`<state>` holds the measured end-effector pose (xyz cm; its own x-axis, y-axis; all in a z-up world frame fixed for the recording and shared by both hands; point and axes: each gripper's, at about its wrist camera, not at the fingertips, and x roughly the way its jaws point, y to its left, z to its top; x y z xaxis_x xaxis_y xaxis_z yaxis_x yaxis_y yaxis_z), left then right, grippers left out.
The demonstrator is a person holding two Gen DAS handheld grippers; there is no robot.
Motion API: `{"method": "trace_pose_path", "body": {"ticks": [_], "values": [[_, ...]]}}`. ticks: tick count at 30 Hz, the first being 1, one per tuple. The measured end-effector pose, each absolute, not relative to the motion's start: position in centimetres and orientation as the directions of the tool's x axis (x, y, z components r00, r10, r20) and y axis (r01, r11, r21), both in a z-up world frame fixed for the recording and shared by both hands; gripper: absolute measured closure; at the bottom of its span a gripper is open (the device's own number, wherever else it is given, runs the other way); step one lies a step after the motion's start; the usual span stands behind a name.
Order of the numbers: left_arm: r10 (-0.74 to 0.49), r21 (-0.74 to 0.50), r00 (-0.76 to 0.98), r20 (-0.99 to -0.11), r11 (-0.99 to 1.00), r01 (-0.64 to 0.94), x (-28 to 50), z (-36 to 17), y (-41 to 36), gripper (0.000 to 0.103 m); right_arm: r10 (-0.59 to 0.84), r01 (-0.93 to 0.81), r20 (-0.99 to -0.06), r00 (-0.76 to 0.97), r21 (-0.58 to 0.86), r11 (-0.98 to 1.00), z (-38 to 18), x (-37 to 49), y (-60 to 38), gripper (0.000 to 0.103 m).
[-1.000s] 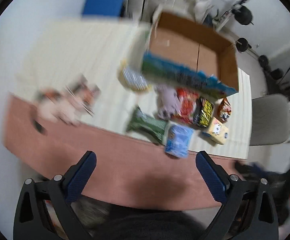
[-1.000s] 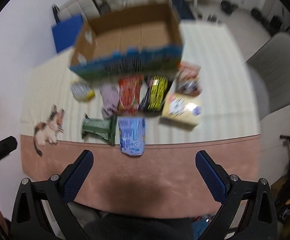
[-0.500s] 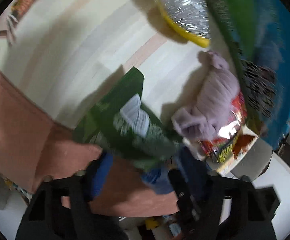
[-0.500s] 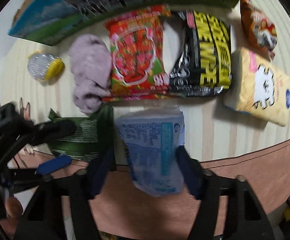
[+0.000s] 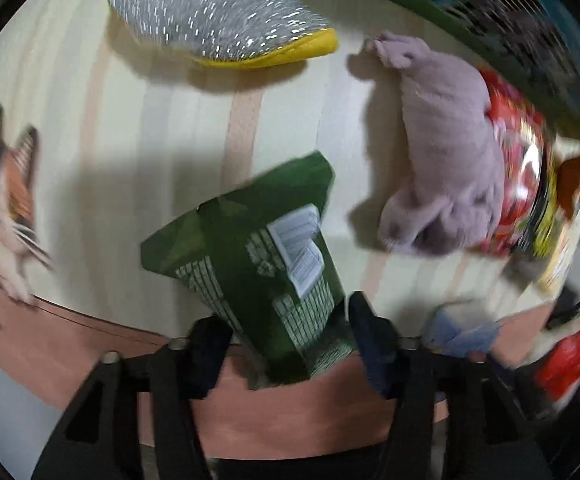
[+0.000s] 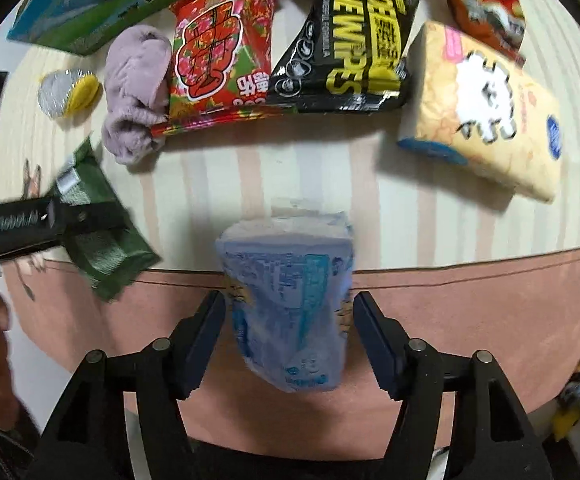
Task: Organize soft objects
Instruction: 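Grasp the green snack bag with the left gripper while the right grasps the blue packet, then lower both bags into the box and open both grippers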
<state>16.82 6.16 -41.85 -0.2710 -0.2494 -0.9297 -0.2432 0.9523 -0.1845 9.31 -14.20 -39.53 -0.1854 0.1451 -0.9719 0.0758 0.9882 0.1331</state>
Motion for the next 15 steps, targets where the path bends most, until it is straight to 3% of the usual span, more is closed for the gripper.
{"method": "trace_pose_path", "body": {"ticks": [3, 7, 9, 11, 15], "values": [[-0.247, -0.178, -0.235, -0.940, 0.943, -0.280, 16.1, -42.3, 6.4, 0.044, 0.146, 0.084, -0.969, -0.199, 0.132, 0.988, -39.8, 9.4, -14.0, 0.034], [-0.121, -0.094, -0.175, -0.977, 0.983, -0.157, 14.9, -41.0, 4.5, 0.063, 0.120, 0.090, -0.970, -0.210, 0.103, 0.991, -41.0, 8.6, -13.4, 0.035], [-0.095, -0.079, -0.143, -0.985, 0.991, -0.111, 13.7, -40.6, 3.7, 0.066, 0.099, 0.082, -0.973, -0.208, 0.083, 0.993, -41.6, 8.1, -13.5, 0.047], [-0.082, -0.071, -0.126, -0.989, 0.994, -0.088, 12.3, -40.5, 3.4, 0.067, 0.088, 0.080, -0.975, -0.203, 0.073, 0.994, -42.1, 7.4, -12.8, 0.050], [-0.090, -0.079, -0.107, -0.990, 0.992, -0.103, 9.2, -39.8, 3.7, 0.073, 0.103, 0.100, -0.975, -0.195, 0.085, 0.991, -41.4, 7.0, -12.5, 0.067]]}}
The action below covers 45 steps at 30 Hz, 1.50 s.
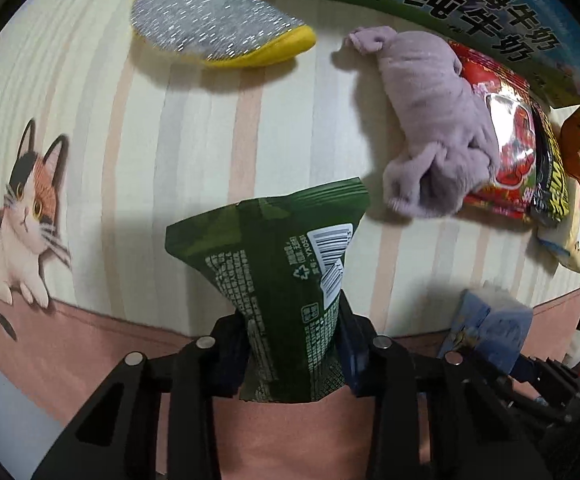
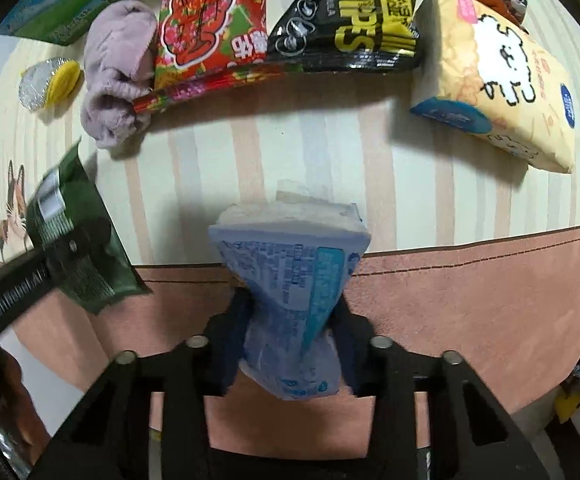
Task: Organize soft objects
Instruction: 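Lower both bags into the box and open both grippers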
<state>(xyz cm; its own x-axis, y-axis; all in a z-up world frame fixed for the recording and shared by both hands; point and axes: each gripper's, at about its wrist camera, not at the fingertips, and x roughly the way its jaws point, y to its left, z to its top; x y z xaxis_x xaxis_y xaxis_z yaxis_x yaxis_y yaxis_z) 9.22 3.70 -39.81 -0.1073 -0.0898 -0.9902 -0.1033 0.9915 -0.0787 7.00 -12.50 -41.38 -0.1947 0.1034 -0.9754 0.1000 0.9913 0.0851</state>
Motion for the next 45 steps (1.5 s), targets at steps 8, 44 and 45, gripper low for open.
{"method": "trace_pose_path", "body": {"ticks": [8, 44, 45], "values": [[-0.188, -0.188, -0.003, -0.982, 0.980, -0.058, 4.1, -33.8, 2.7, 0.074, 0.205, 0.091, -0.972, -0.115, 0.195, 0.976, -34.1, 6.3, -13.6, 0.070], [-0.244, -0.263, -0.168, -0.955, 0.960, 0.098, 45.0, -33.7, -4.8, 0.072, 0.013, -0.111, -0.999, 0.037, 0.009, 0.994, -33.1, 46.2, -16.6, 0.058], [-0.249, -0.266, -0.169, -0.954, 0.960, 0.090, 45.1, -33.6, -4.7, 0.070, 0.024, -0.106, -0.999, 0.033, 0.021, 0.994, -33.1, 46.3, -16.7, 0.056]]}}
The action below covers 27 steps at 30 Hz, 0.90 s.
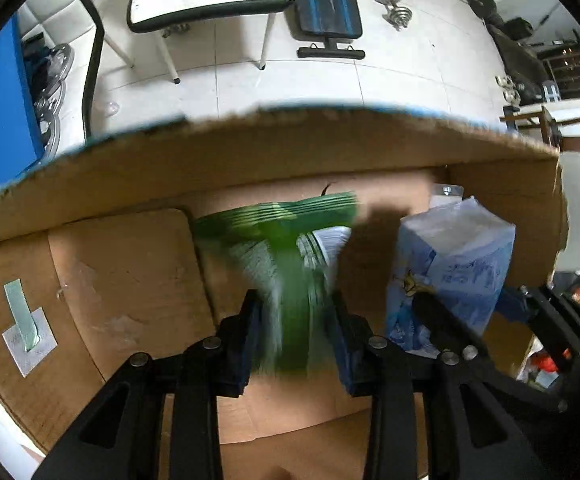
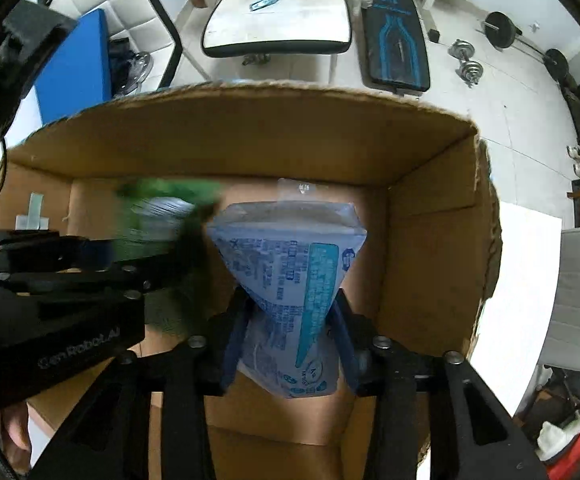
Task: Organize soft objects
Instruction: 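Lower both bags into the box and open both grippers, then grasp the lilac cloth with the left gripper while the right grasps the yellow tissue pack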
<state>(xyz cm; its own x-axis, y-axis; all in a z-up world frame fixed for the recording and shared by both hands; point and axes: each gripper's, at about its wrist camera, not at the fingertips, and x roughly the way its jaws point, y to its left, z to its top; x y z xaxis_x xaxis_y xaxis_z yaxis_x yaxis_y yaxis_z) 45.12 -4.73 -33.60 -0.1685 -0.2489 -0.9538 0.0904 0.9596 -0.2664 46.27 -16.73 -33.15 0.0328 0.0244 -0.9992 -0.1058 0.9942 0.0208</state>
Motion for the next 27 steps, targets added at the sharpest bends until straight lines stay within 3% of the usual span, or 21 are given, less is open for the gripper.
{"method": "trace_pose_path", "body": {"ticks": [2, 3, 5, 6, 8, 12, 19, 27], "values": [[-0.256, -0.271, -0.158, -0.954, 0.959, 0.087, 45.3, -33.2, -4.6, 0.059, 0.033, -0.098, -0.999, 0.031, 0.030, 0.995, -33.3, 46.6, -16.9, 0.048], [-0.250, -0.264, -0.148, -0.957, 0.960, 0.088, 45.3, -32.8, -4.5, 0.048, 0.028, -0.097, -0.999, 0.035, 0.024, 0.995, -33.0, 46.5, -16.8, 0.035], [-0.240, -0.251, -0.114, -0.964, 0.964, 0.090, 45.4, -32.4, -4.3, 0.031, 0.030, -0.094, -0.999, 0.036, 0.027, 0.995, -32.6, 46.2, -16.8, 0.021], [-0.236, -0.245, -0.099, -0.967, 0.965, 0.092, 45.3, -32.0, -4.1, 0.022, 0.028, -0.092, -0.999, 0.038, 0.025, 0.995, -32.2, 46.1, -16.9, 0.021], [-0.230, -0.236, -0.076, -0.970, 0.968, 0.082, 44.8, -31.3, -3.5, 0.015, 0.023, -0.091, -0.999, 0.044, 0.019, 0.996, -31.6, 45.8, -17.0, 0.019], [-0.197, -0.197, -0.010, -0.980, 0.978, 0.067, 43.7, -30.0, -2.7, 0.003, 0.022, -0.082, -0.999, 0.050, 0.018, 0.996, -30.1, 44.7, -17.4, 0.000], [-0.173, -0.169, 0.081, -0.982, 0.984, 0.050, 39.7, -26.5, -1.8, 0.003, 0.008, -0.097, -0.987, 0.161, -0.007, 0.995, -26.4, 41.1, -16.8, 0.000], [-0.181, -0.175, 0.161, -0.970, 0.983, 0.051, 34.6, -21.9, -1.1, 0.003, 0.087, -0.117, -0.970, 0.228, 0.062, 0.991, -22.2, 37.1, -16.3, 0.000]]}}
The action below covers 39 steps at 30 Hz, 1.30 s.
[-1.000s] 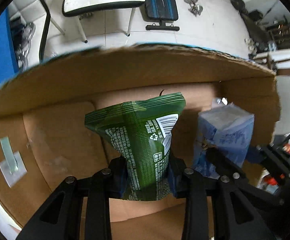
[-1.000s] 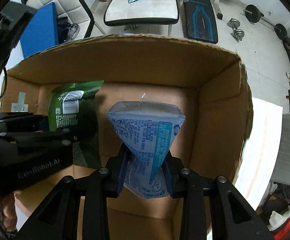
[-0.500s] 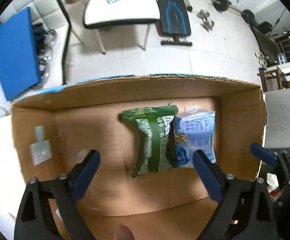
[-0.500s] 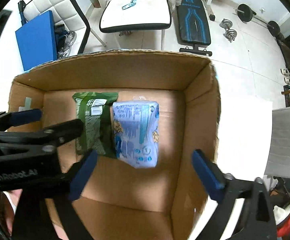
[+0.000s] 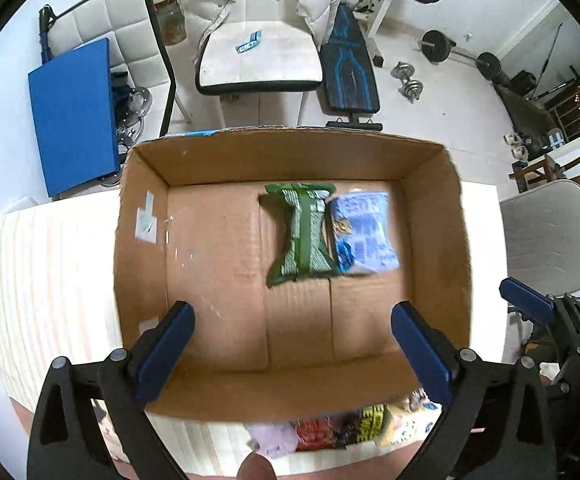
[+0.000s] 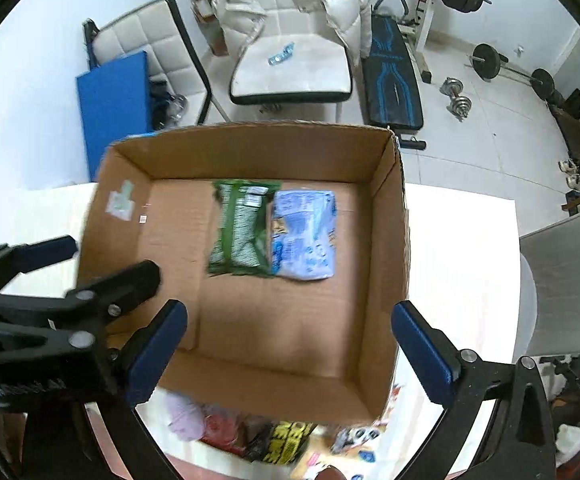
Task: Organize soft objects
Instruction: 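Grasp the lilac cloth with the left gripper while the right grasps the yellow tissue pack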
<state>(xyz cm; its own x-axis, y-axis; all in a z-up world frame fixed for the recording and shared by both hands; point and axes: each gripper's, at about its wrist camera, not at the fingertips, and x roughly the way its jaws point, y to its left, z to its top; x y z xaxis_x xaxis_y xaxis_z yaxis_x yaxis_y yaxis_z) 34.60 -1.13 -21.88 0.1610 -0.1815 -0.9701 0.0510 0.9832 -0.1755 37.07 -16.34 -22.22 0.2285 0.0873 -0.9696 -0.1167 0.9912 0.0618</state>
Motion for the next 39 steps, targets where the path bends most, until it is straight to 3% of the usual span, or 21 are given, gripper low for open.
{"method": "trace_pose_path", "body": {"ticks": [7, 11, 17, 19, 24, 25, 27, 31, 34, 36, 39], "values": [[-0.138, -0.128, 0.267, -0.954, 0.990, 0.056, 29.6, -17.9, -0.8, 0.003, 0.131, -0.174, -0.946, 0.297, 0.082, 0.981, -18.3, 30.9, -16.6, 0.000], [-0.089, -0.082, 0.310, -0.947, 0.996, 0.037, 24.0, -17.6, 0.1, 0.003, 0.089, -0.294, -0.968, 0.233, 0.017, 0.956, -20.1, 25.8, -17.9, 0.000], [-0.121, -0.125, 0.161, -0.979, 0.992, -0.013, 17.5, -25.0, 1.1, 0.003, -0.139, -0.488, -0.990, -0.015, -0.114, 0.865, -31.1, 20.0, -19.6, 0.000], [-0.128, -0.131, 0.089, -0.988, 0.991, -0.028, 16.4, -28.2, 1.4, 0.012, -0.216, -0.534, -0.974, -0.070, -0.147, 0.833, -35.0, 18.8, -20.1, 0.001], [-0.140, -0.139, -0.006, -0.990, 0.988, -0.074, 15.0, -33.3, 2.3, 0.017, -0.245, -0.591, -0.966, -0.084, -0.150, 0.793, -38.8, 18.1, -19.9, 0.001], [-0.148, -0.146, -0.021, -0.989, 0.986, -0.083, 15.1, -34.0, 2.5, 0.017, -0.237, -0.595, -0.968, -0.083, -0.143, 0.791, -39.2, 18.1, -19.8, 0.008], [-0.149, -0.147, -0.027, -0.988, 0.985, -0.088, 15.3, -34.7, 2.6, 0.017, -0.214, -0.542, -0.970, -0.120, -0.116, 0.832, -39.8, 18.2, -20.1, 0.020], [-0.164, -0.160, -0.035, -0.986, 0.982, -0.098, 16.3, -35.4, 2.8, 0.017, -0.075, -0.280, -0.966, -0.248, -0.003, 0.960, -39.7, 18.3, -22.6, 0.024], [-0.182, -0.175, -0.063, -0.981, 0.978, -0.110, 17.5, -36.7, 2.8, 0.017, 0.166, -0.023, -0.935, -0.312, 0.182, 0.983, -39.3, 17.4, -24.8, 0.025], [-0.193, -0.183, -0.080, -0.978, 0.976, -0.122, 18.3, -37.6, 2.7, 0.017, 0.174, -0.002, -0.943, -0.285, 0.182, 0.983, -38.6, 17.1, -25.2, 0.018], [-0.220, -0.201, -0.120, -0.968, 0.968, -0.150, 19.7, -39.7, 2.4, 0.017, 0.114, -0.019, -0.970, -0.213, 0.121, 0.992, -37.6, 16.9, -25.4, 0.017]]}}
